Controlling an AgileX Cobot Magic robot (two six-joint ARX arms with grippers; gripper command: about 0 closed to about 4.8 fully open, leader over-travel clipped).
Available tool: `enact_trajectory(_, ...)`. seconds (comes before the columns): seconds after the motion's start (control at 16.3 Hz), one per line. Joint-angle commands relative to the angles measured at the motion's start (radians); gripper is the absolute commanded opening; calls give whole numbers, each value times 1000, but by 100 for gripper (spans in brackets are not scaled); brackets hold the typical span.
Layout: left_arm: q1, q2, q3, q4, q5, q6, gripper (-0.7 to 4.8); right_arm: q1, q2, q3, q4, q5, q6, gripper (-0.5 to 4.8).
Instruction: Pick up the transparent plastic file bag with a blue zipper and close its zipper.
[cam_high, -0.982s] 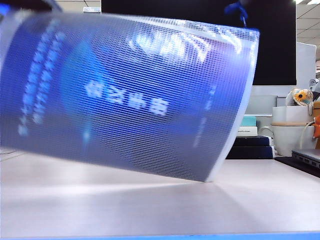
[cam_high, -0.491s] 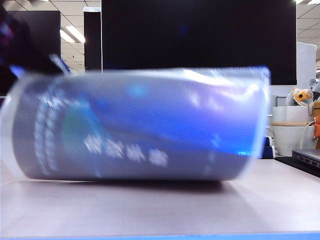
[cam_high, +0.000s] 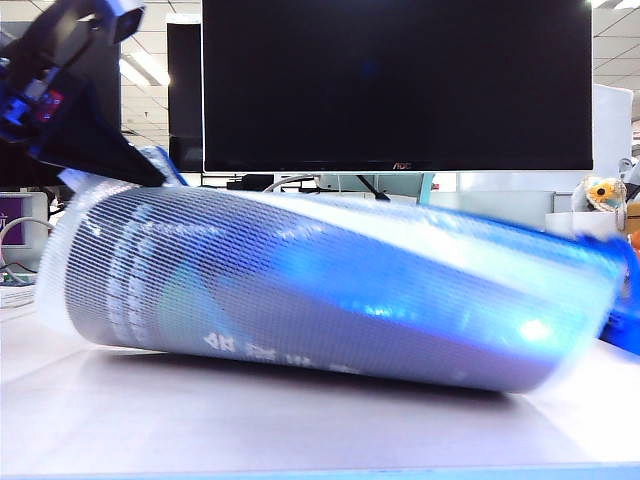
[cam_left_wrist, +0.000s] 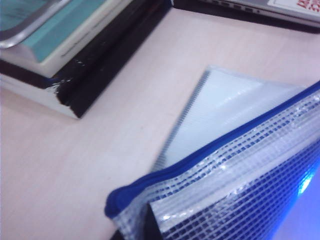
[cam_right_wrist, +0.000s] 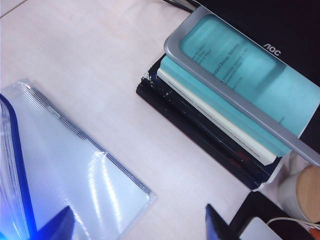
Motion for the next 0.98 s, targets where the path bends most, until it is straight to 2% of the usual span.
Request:
enact_trajectory(0.06,-20,-2,5,16,-148,43,-6,2,-3,2,1,2,1,337)
enact_trajectory(0.12,-33,-2,5,16,-259,43,-6,2,-3,2,1,2,1,337)
enact_trajectory(0.18,-39,-2,5,1,-322,52,-6,2,-3,2,1,2,1,337)
enact_trajectory(0.31,-39,-2,5,-58,-225,52,-6,2,-3,2,0,2,1,337)
enact_trajectory(0.43,-39,-2,5,-185,18,66,-6,2,-3,2,-14,1,1,336)
enact_trajectory(0.49,-39,-2,5,-204,60,70,-6,2,-3,2,-19,1,1,336)
enact_trajectory(0.68,-39,-2,6,-180,-42,47,-3,2,-3,2,-28,0,1,336)
enact_trajectory(0.74,-39,-5,7,-182,16,19,132,2,-3,2,-35,-1,1,336)
enact_trajectory(0.8,-39,-6,8,-181,96,5,302,2,-3,2,-43,-1,1,336)
enact_trajectory(0.86,-39,-6,10,-181,163,-3,392,2,-3,2,-50,-1,1,337)
enact_trajectory(0.92,-39,-6,18,-183,232,-25,451,2,-3,0,-52,-1,1,336)
enact_trajectory(0.98,-39,-11,34,-184,309,-75,479,2,-3,-1,-57,-1,1,336)
